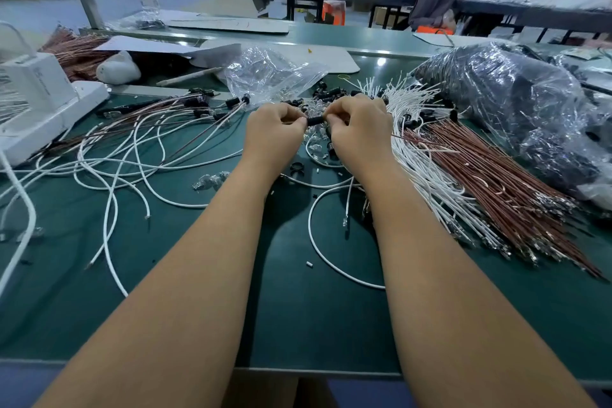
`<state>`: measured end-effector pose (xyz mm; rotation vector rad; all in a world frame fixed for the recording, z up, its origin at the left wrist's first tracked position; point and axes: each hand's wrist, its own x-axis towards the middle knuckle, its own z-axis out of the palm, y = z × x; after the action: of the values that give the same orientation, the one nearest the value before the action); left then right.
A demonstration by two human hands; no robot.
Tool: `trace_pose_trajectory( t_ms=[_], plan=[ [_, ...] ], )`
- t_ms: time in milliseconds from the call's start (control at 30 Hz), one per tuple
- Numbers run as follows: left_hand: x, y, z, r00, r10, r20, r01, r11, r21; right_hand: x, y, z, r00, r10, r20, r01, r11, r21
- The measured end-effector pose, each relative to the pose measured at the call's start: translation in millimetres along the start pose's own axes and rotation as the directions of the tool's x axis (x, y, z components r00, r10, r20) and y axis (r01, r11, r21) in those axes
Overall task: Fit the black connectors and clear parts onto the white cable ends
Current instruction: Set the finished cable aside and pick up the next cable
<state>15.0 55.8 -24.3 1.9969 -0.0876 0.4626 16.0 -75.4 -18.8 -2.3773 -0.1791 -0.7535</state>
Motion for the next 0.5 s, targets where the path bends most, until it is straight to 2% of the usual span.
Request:
trace_pose_trajectory(
  t_ms=[167,267,400,500],
  plan=[
    [-0.2,0.0,0.2,1.0,-0.011,0.014,0.012,0.999,-0.036,-2.1,-2.4,-3.0,0.999,-0.023,0.022,0.019,0.984,0.175],
    [-2.7,3.0,0.1,0.999,0.01,0.035,-0.008,0.997,-0.074,-3.5,-2.2,-4.0,0.998,-0.057,0.021,0.052,0.98,0.194],
    [-4.5,5.7,-1.9,0.999,0.008,0.054,0.001,0.988,-0.157,-3.1,-2.2,-3.9,1.0,-0.029,0.002,0.028,0.973,0.228],
    [-3.6,5.4,-3.4,0.998,0.064,0.024,-0.06,0.988,-0.142,-3.1,-4.7,-3.6,1.0,-0.016,-0.001,0.016,0.969,0.246]
  ],
)
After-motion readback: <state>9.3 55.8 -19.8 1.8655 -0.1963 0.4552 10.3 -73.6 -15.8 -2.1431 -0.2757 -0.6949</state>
